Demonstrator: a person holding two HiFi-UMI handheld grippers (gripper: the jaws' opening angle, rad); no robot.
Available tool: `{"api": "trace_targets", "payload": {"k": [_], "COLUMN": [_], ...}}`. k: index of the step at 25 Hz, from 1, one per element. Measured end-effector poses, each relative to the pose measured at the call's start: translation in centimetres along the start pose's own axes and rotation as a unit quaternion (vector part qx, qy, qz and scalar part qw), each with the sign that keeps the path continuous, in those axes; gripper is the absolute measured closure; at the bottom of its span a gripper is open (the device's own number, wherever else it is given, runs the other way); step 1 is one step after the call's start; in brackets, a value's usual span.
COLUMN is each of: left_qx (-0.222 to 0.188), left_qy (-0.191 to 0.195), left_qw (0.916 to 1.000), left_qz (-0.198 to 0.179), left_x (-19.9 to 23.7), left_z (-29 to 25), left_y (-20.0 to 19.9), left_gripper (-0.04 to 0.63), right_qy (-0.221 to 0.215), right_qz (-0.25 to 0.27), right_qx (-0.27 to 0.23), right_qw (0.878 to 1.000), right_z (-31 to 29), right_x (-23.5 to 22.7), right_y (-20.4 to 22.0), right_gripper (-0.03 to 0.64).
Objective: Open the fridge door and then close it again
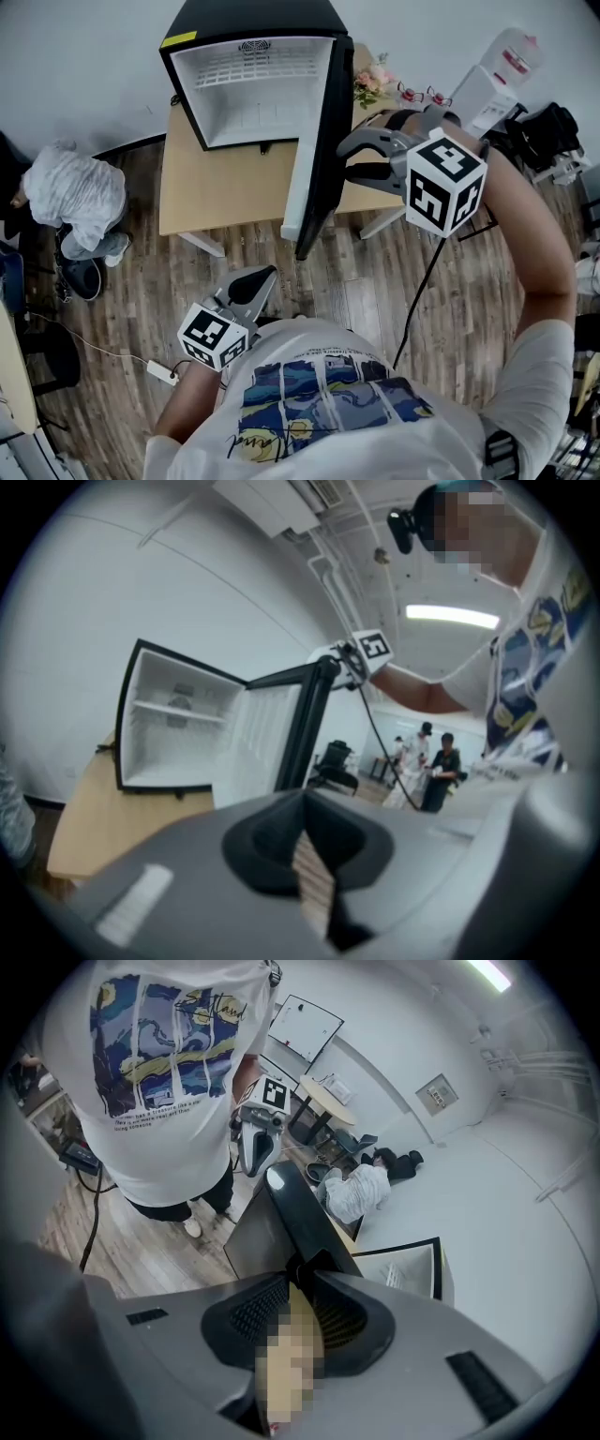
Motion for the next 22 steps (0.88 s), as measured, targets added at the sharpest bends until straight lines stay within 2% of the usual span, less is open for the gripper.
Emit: {"api": "trace_targets", "payload": {"k": [12, 22], "left_qx": [0.006, 0.005], "left_qy": [-0.011, -0.024], "left_qw": [0.9999, 0.9997], "left_qz": [-0.004, -0.004], "left_x": [-2.4, -3.2], "left_z": [-0.3, 0.3], "left_y": [0.3, 0.4], "left_gripper": [0.586, 0.586], "right_qy": [-0.002, -0.007], "right_qz": [0.004, 0.007], "right_qx": [0.016, 0.049], "right_qw": [1.0, 0.999], "right_z": [4.0, 6.3], "right_x": [3.4, 5.3], "right_y": [3.0, 5.3], "right_gripper": [0.546, 0.541]}}
Point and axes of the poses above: the fingertips, and each gripper's own axes: z backward along the fingers, x to its left, y out of its underside, the point moved 2 cm from there along z, backward along the fingers, and after that the axes turned 14 degrees about -x, right-handed, at the moved point
